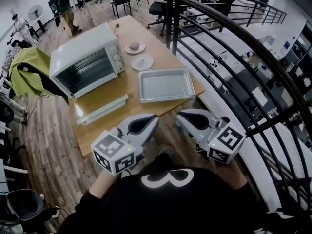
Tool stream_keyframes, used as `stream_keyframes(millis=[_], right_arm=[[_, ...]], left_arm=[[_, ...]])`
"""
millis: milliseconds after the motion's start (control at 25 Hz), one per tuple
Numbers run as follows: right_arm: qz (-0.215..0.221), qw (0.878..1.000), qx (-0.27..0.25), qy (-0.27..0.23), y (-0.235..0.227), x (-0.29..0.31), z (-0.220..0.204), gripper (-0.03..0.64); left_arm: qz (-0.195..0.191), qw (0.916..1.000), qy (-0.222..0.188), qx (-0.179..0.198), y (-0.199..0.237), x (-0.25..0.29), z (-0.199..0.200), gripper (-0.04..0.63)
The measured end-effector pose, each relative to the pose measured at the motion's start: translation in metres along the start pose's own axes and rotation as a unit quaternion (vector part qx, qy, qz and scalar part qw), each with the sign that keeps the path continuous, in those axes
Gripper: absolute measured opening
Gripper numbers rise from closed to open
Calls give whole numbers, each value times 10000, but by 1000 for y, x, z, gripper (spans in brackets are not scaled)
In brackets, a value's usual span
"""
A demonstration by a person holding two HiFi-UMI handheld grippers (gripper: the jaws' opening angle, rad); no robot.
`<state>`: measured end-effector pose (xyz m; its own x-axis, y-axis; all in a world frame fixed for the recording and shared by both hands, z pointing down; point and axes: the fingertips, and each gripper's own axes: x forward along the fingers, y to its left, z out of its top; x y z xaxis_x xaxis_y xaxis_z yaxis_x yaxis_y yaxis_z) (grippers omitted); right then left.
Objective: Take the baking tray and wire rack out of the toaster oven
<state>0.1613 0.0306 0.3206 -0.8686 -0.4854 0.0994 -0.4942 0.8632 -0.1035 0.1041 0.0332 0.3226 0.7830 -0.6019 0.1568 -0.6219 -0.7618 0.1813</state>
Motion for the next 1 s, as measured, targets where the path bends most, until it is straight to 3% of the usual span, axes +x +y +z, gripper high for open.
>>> stream_keyframes(millis=[720, 1000], right_arm=[[-195, 9996, 173, 50, -2, -18, -17, 3], [-282, 9993, 215, 110, -21, -11, -26, 3]], left_arm=[[-82, 9999, 112, 52, -14, 7, -10, 11], [-80, 9999, 146, 13, 2, 22, -16, 11]])
